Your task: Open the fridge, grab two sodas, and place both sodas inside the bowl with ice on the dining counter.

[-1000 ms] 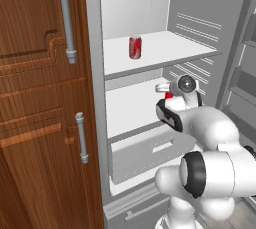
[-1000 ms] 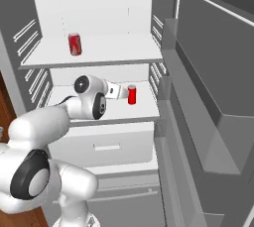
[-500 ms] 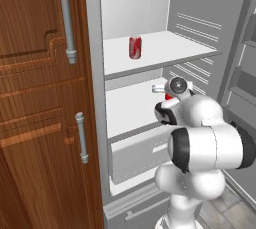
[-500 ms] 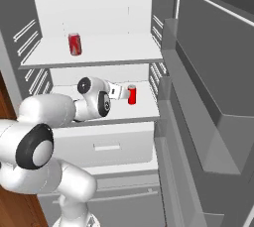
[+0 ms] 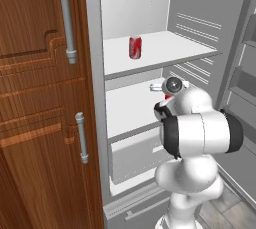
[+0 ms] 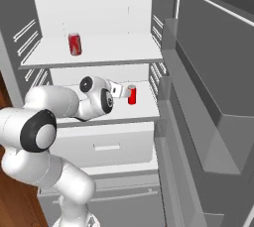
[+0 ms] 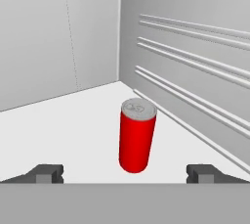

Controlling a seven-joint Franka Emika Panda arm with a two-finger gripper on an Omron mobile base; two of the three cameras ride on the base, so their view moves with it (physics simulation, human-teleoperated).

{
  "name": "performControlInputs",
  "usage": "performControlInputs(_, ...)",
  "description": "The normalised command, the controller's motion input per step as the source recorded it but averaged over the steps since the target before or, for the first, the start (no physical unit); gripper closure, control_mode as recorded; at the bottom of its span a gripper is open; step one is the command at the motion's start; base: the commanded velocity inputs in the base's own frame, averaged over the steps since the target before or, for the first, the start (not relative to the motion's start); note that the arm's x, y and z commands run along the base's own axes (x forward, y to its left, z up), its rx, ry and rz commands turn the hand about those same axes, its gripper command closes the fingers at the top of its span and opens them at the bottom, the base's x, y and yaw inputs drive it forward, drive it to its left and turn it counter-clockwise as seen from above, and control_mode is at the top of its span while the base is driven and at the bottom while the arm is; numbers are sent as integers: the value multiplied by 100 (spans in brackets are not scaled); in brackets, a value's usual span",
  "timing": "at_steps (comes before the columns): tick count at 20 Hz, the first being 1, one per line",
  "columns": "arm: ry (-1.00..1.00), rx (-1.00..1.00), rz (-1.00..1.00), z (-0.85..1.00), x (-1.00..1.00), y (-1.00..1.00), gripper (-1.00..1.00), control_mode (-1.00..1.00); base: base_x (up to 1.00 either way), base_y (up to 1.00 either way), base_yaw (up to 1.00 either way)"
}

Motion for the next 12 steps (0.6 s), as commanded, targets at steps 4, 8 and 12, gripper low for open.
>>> performControlInputs(4, 0, 0, -1, -5, 18, -10, -100, -100, 0, 0, 0)
performControlInputs(8, 0, 0, -2, -3, 15, -14, -100, -100, 0, 0, 0)
performControlInputs(12, 0, 0, -2, -4, 15, -16, -100, -100, 0, 0, 0)
